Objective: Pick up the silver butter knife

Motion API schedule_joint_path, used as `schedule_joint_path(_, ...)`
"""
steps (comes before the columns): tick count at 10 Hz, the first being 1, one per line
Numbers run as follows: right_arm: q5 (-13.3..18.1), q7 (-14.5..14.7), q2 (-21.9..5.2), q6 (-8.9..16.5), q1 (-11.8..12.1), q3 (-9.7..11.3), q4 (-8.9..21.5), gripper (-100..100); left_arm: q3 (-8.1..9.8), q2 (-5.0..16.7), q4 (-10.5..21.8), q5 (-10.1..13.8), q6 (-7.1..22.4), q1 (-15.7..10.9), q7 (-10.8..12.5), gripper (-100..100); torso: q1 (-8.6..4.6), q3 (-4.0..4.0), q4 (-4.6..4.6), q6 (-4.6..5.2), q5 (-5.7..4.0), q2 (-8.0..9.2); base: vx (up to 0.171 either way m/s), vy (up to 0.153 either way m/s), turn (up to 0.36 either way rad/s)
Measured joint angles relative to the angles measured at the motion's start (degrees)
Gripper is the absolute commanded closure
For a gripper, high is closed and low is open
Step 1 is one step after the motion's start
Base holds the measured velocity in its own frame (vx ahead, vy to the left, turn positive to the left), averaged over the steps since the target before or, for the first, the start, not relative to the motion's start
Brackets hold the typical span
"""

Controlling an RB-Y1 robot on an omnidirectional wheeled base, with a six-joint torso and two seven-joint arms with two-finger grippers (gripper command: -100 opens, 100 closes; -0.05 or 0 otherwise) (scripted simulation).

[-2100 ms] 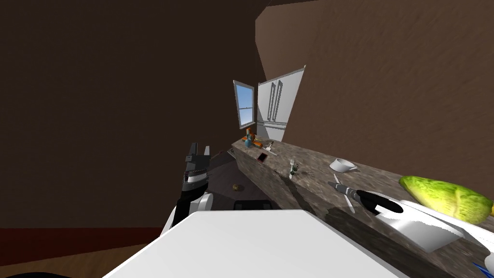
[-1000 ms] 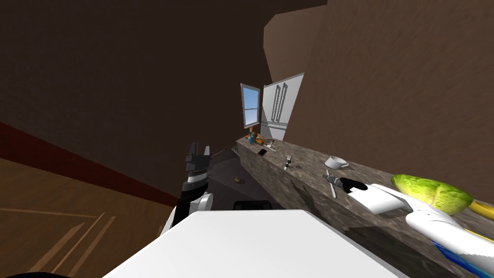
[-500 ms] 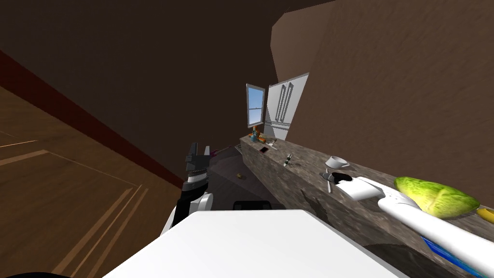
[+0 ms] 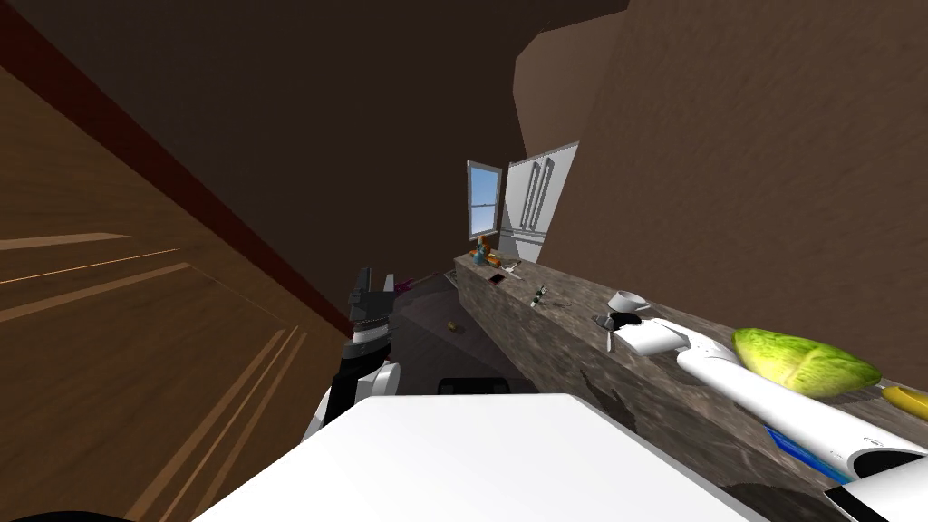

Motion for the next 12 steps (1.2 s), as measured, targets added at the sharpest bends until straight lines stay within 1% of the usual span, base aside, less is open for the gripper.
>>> schedule_joint_path(1, -0.28, 0.36, 0.66, 0.8, -1.79, 0.95, 1.76, -100, 0.0, 0.0, 0.0, 0.0, 0.0, -0.02, 0.0, 0, -0.03, 0.07, 0.01, -0.06, -0.02, 0.15, -0.133, -0.018, 0.101)
schedule_joint_path(2, -0.35, 0.61, 1.12, 1.58, -3.8, 1.53, 2.88, -100, 0.0, 0.0, 0.0, 0.0, 0.0, -0.01, 0.0, 0, -0.03, 0.1, 0.04, 0.0, -0.01, 0.17, -0.046, -0.005, 0.007)
schedule_joint_path(3, -0.35, 0.64, 1.16, 1.72, -4.0, 1.57, 2.97, 100, 0.0, 0.0, 0.0, 0.0, 0.0, 0.0, 0.0, 0, -0.01, 0.0, 0.0, 0.02, -0.01, -0.01, -0.009, -0.001, -0.002)
schedule_joint_path(7, -0.33, 0.69, 1.11, 1.74, -3.94, 1.58, 2.99, 100, 0.0, 0.0, 0.0, 0.0, 0.0, 0.01, 0.0, 0, -0.01, -0.15, -0.06, -0.01, -0.04, -0.26, -0.001, 0.0, -0.004)
schedule_joint_path(8, -0.33, 0.67, 1.12, 1.75, -3.94, 1.58, 2.99, 0, 0.0, 0.0, 0.0, 0.0, 0.0, 0.01, 0.0, 0, -0.01, -0.15, -0.06, -0.02, -0.04, -0.27, 0.0, 0.0, 0.0)
schedule_joint_path(9, -0.33, 0.67, 1.12, 1.76, -3.94, 1.58, 3.0, 100, 0.0, 0.0, 0.0, 0.0, 0.0, 0.01, 0.0, 0, -0.01, -0.16, -0.06, -0.02, -0.04, -0.27, 0.137, 0.043, -0.167)
schedule_joint_path(11, 0.17, 0.02, 0.26, 0.4, -1.14, 0.2, 0.44, 100, 0.0, 0.0, -0.01, 0.0, -0.01, 0.03, 0.0, 0, 0.15, -0.43, -0.16, -0.02, 0.01, -0.76, 0.166, 0.022, -0.179)
schedule_joint_path(12, 0.36, -0.39, -0.44, -0.7, 0.72, -0.81, -1.24, 100, 0.01, 0.0, -0.01, 0.0, -0.01, 0.03, 0.0, 0, 0.03, -0.47, -0.15, 0.03, 0.05, -0.85, 0.151, -0.011, -0.084)
